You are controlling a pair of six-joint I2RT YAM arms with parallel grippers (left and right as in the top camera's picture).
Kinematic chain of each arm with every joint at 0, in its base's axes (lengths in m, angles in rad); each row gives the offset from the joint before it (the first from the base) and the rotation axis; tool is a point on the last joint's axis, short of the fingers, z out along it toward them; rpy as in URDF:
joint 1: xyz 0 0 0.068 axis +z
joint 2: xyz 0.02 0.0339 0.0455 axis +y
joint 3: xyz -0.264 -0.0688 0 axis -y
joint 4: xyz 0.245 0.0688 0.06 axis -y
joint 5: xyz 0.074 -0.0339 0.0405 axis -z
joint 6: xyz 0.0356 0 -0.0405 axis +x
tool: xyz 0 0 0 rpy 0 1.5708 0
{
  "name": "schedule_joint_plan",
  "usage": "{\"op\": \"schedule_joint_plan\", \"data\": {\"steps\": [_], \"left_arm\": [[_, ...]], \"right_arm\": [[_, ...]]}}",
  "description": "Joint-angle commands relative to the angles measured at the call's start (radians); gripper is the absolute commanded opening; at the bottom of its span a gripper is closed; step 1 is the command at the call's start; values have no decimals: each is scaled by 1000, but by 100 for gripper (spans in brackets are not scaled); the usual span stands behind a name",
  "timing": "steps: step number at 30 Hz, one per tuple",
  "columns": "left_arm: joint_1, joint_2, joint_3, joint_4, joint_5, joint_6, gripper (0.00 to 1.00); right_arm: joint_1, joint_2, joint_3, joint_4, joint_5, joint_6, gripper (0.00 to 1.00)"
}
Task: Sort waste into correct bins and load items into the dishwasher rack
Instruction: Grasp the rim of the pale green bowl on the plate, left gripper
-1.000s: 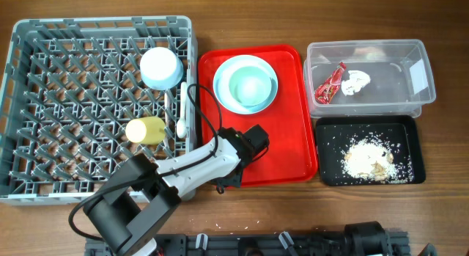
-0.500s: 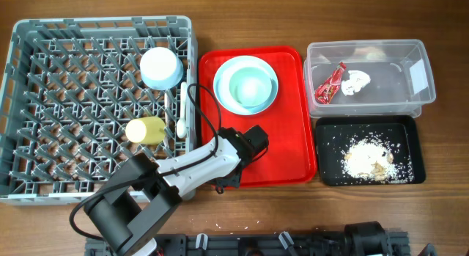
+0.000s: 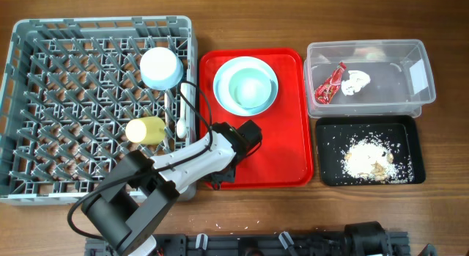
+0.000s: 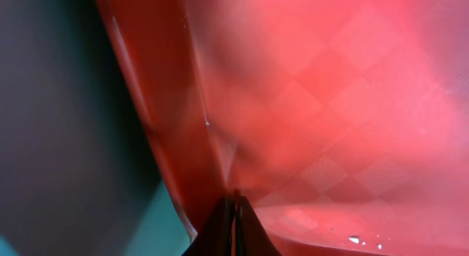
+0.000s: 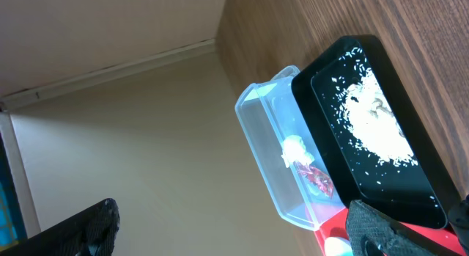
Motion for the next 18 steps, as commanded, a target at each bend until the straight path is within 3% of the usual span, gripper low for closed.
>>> {"op": "schedule_joint_plan", "data": {"steps": [1, 8, 11, 14, 18], "left_arm": [[9, 12, -2, -4, -31, -21, 4], [9, 3, 155, -46, -31, -21, 4], [9, 2, 297, -16, -32, -15, 20], [9, 2, 362, 178, -122, -9, 43], [10, 16, 361, 437, -217, 71, 33]], "right_arm": [[-1, -6, -2, 2, 10, 7, 100], [-1, -6, -2, 2, 10, 7, 100], [-1, -6, -2, 2, 10, 7, 100], [-1, -6, -2, 2, 10, 7, 100], [-1, -6, -2, 2, 10, 7, 100]]}}
